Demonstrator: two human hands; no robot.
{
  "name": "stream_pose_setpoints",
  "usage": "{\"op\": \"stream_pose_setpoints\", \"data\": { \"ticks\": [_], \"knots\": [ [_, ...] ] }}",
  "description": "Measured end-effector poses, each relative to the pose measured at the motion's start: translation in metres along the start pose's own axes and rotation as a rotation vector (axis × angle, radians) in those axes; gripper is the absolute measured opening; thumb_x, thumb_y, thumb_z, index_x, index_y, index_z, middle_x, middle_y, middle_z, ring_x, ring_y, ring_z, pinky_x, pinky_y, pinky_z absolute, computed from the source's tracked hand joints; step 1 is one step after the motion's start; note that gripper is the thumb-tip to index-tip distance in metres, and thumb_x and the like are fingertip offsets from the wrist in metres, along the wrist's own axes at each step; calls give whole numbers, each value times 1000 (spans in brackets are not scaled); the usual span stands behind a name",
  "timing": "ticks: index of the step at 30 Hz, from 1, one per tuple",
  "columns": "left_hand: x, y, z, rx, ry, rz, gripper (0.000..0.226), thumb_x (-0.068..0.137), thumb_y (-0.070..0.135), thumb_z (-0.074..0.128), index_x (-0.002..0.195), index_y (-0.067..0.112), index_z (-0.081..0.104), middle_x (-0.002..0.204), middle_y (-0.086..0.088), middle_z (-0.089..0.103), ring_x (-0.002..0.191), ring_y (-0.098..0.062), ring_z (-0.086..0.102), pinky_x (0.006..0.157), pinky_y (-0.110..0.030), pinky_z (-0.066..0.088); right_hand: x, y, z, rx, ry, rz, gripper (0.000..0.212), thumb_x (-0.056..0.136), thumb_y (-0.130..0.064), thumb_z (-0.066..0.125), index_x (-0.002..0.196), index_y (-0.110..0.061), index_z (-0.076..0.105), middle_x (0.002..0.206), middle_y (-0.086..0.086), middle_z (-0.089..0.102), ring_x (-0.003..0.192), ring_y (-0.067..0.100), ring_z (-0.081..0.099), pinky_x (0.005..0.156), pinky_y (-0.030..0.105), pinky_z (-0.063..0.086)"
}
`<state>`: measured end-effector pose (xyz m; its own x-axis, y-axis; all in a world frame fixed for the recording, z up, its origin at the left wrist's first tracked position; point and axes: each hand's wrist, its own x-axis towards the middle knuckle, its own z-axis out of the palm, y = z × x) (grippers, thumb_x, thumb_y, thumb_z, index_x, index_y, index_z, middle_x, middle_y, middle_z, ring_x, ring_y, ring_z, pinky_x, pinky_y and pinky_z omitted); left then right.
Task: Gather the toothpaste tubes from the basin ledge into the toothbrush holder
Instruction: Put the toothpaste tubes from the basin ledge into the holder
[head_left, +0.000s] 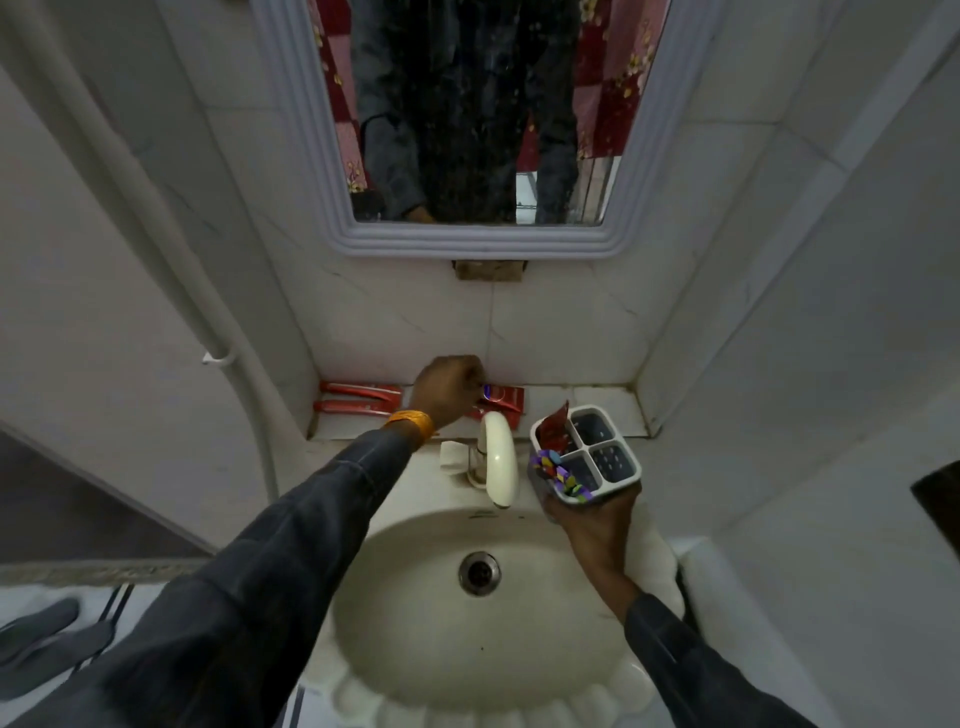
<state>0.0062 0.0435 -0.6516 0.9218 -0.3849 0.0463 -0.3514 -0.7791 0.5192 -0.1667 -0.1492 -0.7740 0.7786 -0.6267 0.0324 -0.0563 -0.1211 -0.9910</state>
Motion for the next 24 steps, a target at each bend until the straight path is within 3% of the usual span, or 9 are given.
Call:
{"op": "stream_pose_setpoints", "data": {
  "ticks": [6,10,14,16,18,24],
  "knots": [
    [17,-39,15,127,-137,-64,24,95,14,54,117,9,60,115,-18,67,103,-35,62,93,-44,53,2,7,0,-37,-5,38,116,53,-15,108,152,-16,48,144,5,69,130,25,71,102,61,61],
    [36,-33,33,232,-204,-45,45,97,21,54,140,13,43,130,-18,60,117,-36,57,99,-45,49,3,6,2,-54,-4,13,115,55,-18,111,152,-14,49,145,5,69,132,22,71,108,56,59],
    [48,-29,46,365,-255,-7,36,95,30,57,125,11,56,125,-15,62,113,-33,59,96,-43,49,0,6,4,-35,12,5,114,56,-5,109,151,-12,46,146,5,67,130,9,70,110,36,59],
    [52,-26,52,380,-282,-7,38,94,31,60,124,8,58,125,-15,61,112,-33,61,98,-43,51,-2,6,4,-27,11,3,114,56,2,106,150,-11,43,147,9,65,126,-5,67,106,20,57],
    [54,-25,57,402,-282,-20,42,92,32,62,124,5,57,126,-17,58,111,-35,62,97,-44,51,-3,7,3,-31,7,8,114,56,4,105,150,-11,41,146,10,63,124,-10,66,103,13,55],
    [60,-27,58,442,-279,16,42,88,31,68,118,5,59,123,-18,61,110,-35,62,96,-43,50,-2,9,2,-57,-14,27,119,55,-10,106,154,-8,40,150,9,62,135,18,66,111,31,57]
  ]
}}
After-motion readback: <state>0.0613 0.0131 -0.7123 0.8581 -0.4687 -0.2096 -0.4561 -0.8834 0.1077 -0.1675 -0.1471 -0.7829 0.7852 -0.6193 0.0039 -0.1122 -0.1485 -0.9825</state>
